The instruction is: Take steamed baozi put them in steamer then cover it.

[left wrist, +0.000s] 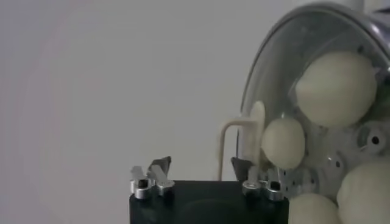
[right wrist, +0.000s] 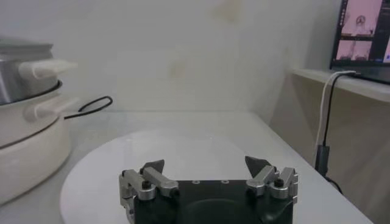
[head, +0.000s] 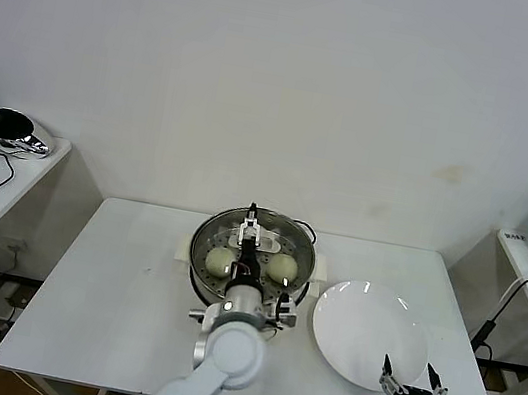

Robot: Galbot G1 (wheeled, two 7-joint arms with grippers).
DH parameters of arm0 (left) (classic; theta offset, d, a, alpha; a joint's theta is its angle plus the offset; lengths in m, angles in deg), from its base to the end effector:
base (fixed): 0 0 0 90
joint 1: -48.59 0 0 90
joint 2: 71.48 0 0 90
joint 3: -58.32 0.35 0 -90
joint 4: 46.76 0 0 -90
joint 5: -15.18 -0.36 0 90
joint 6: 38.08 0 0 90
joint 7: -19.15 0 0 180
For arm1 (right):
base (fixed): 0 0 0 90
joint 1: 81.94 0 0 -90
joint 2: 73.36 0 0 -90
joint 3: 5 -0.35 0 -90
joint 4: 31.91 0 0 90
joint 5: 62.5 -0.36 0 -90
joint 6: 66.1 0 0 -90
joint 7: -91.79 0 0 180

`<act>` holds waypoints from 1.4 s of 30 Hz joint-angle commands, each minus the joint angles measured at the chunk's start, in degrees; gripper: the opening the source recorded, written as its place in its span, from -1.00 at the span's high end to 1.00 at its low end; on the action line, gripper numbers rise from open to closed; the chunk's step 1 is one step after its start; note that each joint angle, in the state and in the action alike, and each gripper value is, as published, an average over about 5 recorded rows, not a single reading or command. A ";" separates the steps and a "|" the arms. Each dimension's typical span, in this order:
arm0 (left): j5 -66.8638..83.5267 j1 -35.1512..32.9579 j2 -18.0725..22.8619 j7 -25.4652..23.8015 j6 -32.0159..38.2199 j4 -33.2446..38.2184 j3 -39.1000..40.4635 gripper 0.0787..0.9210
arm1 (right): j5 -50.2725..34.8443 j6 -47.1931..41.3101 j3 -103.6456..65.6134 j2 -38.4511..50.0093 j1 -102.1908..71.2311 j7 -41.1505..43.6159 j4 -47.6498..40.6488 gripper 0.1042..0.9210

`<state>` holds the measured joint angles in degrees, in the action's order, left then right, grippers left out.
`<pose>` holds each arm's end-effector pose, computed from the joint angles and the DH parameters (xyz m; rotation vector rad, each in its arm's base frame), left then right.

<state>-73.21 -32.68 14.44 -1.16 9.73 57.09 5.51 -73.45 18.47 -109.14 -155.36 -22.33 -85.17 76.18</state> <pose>0.3174 -0.1920 -0.2327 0.0192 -2.3095 -2.0460 0.1728 -0.1159 -0.3613 -0.1942 -2.8614 0.0319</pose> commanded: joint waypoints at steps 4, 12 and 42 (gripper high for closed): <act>0.83 -5.24 -2.77 -3.09 -1.72 10.06 -0.33 -0.77 | 0.00 -0.32 0.19 0.28 -0.12 0.29 0.08 -0.76; 3.54 -9.50 -4.36 -2.04 -1.43 14.63 -2.97 -0.77 | -0.40 -0.34 0.81 0.38 -0.51 0.59 1.17 -0.76; 86.40 -44.51 -3.07 19.48 33.84 20.31 -40.32 -0.77 | 1.13 4.77 8.14 0.18 -4.79 -0.19 4.42 -0.76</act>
<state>-4.43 -66.40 9.38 16.01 28.27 79.87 -26.43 -72.36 22.01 -103.35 -155.05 -26.57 -84.17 81.27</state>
